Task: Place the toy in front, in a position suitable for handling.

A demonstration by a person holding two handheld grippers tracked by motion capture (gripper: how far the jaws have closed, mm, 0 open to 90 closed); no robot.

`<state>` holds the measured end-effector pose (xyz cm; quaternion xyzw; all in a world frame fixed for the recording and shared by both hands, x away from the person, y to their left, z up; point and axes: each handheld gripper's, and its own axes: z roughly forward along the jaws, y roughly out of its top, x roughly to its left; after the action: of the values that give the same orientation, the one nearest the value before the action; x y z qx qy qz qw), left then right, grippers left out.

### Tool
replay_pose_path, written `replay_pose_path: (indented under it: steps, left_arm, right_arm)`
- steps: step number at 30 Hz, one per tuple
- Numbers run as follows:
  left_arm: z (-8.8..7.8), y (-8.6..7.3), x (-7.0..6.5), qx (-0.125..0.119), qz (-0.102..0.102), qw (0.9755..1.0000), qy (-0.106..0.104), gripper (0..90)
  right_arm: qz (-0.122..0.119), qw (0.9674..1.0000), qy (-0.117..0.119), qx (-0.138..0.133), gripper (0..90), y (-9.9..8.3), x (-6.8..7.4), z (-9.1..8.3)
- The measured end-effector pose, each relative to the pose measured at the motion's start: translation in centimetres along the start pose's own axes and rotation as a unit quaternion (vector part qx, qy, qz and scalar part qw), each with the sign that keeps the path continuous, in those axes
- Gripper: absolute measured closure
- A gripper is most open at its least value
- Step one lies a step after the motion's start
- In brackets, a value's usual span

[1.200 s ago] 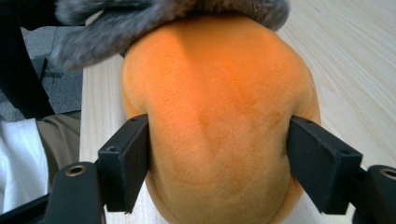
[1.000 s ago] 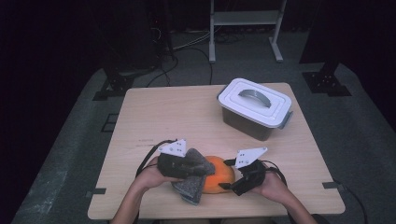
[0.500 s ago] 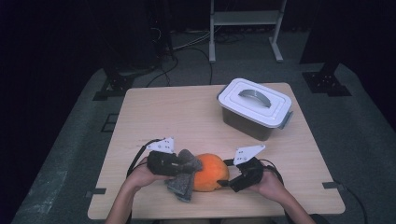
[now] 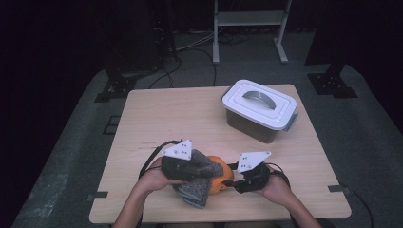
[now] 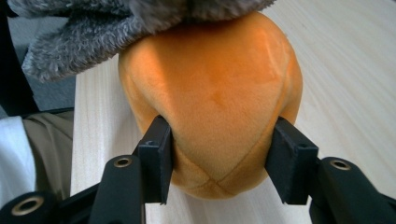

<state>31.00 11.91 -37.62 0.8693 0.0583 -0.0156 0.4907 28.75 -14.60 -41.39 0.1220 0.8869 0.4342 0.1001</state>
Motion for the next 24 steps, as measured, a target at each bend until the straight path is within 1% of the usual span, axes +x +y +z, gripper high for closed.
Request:
replay_pose_path:
  steps: [3, 5, 7, 8, 10, 12, 14, 15, 16, 18, 20, 21, 23, 24]
  left_arm:
    - [-0.6, -1.2, 0.8, -0.007, -0.024, 0.9997, 0.006, 75.3]
    - [-1.1, -1.8, 1.2, -0.004, -0.032, 0.9994, 0.015, 75.3]
    - [-1.3, -2.1, 1.2, -0.004, -0.038, 0.9991, 0.02, 75.2]
    - [-1.3, -2.0, 1.2, -0.002, -0.036, 0.9992, 0.02, 75.2]
    - [-1.1, -1.7, 1.0, -0.001, -0.031, 0.9994, 0.016, 75.3]
    - [-1.0, -1.2, 0.8, -0.005, -0.024, 0.9997, 0.01, 75.3]
    - [-0.8, -0.7, 0.5, -0.013, -0.018, 0.9998, 0.003, 75.2]
    - [-0.6, -0.5, 0.4, -0.013, -0.014, 0.9998, 0.001, 75.1]
    - [-0.5, -0.4, 0.3, -0.012, -0.012, 0.9999, 0.001, 75.0]
    - [-0.4, -0.6, 0.5, -0.01, -0.018, 0.9998, 0.007, 75.0]
    - [-0.4, -1.0, 0.8, -0.002, -0.027, 0.9995, 0.015, 75.1]
    - [-0.4, -1.2, 0.9, -0.005, -0.034, 0.9993, 0.016, 75.1]
    - [-0.1, -1.5, 1.0, -0.008, -0.043, 0.9989, 0.019, 75.1]
    - [0.0, -1.5, 1.0, -0.008, -0.047, 0.9986, 0.022, 75.2]
  right_arm:
    - [0.018, 0.9998, 0.007, -0.005, 47.9, -0.3, -0.5, -0.1]
    - [0.026, 0.9996, 0.007, -0.01, 48.2, -0.2, -0.7, -0.3]
    - [0.028, 0.9994, 0.004, -0.02, 48.7, 0.0, -0.8, -0.6]
    - [0.026, 0.9994, 0.001, -0.023, 48.7, 0.1, -0.8, -0.8]
    - [0.016, 0.9996, -0.006, -0.021, 48.9, 0.3, -0.6, -0.9]
    - [-0.004, 0.9998, -0.013, -0.016, 48.9, 0.5, -0.3, -0.9]
    - [-0.025, 0.9995, -0.013, -0.015, 48.8, 0.5, 0.0, -0.8]
    - [-0.032, 0.9993, -0.011, -0.015, 48.7, 0.5, 0.2, -0.8]
    - [-0.035, 0.9993, -0.01, -0.013, 48.4, 0.5, 0.2, -0.7]
    - [-0.042, 0.999, -0.011, -0.008, 48.0, 0.2, 0.1, -0.6]
    - [-0.031, 0.9994, -0.011, -0.006, 46.4, -0.1, -0.3, -0.6]
    - [-0.026, 0.9996, -0.011, -0.006, 43.8, -0.3, -0.5, -0.6]
    - [0.002, 1.0, -0.004, -0.003, 34.8, -0.4, -0.8, -0.5]
    - [0.021, 0.9998, 0.002, 0.0, 31.6, -0.4, -0.9, -0.4]
